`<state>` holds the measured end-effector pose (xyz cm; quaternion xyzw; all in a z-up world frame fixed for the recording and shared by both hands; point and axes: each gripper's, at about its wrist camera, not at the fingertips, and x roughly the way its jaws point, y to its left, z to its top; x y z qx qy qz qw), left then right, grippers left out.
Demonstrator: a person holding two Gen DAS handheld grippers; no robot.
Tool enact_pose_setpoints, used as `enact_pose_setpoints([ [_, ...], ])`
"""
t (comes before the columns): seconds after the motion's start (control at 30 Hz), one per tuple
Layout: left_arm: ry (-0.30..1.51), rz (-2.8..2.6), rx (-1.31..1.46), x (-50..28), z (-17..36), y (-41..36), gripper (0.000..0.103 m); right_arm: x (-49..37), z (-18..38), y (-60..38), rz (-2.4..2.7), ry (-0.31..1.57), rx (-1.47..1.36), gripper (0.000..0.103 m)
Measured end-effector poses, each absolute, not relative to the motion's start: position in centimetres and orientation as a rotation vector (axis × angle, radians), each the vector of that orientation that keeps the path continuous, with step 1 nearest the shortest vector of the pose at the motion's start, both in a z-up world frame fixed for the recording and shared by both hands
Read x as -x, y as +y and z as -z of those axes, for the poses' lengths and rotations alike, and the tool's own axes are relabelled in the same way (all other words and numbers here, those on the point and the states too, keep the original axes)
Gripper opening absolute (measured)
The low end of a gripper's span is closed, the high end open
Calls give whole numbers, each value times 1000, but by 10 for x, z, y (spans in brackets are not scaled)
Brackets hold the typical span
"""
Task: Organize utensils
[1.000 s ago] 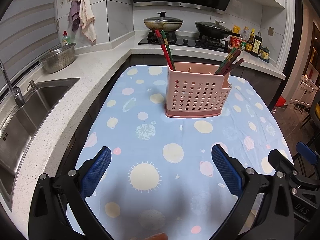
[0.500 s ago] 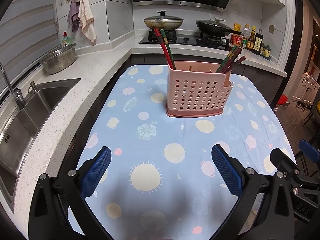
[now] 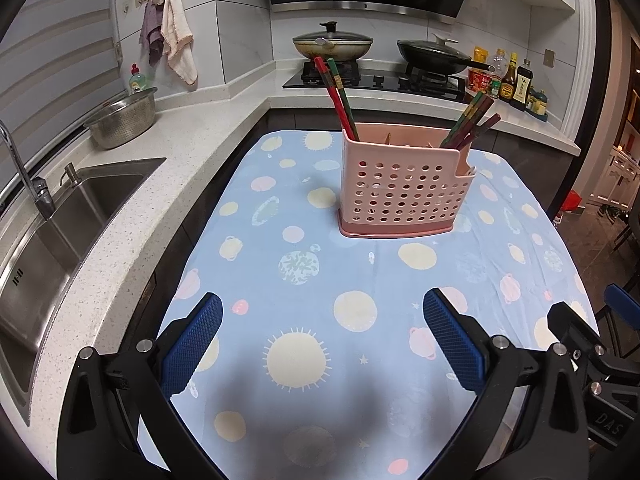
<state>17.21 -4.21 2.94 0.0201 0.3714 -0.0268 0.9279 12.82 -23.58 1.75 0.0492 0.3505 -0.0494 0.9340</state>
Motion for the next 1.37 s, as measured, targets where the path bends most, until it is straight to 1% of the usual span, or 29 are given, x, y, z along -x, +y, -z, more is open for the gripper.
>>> enact_pose_setpoints([
  [1.37,758,39,-46,-178,-27,-39,96,-133,-16,-239,134,715,-97,96],
])
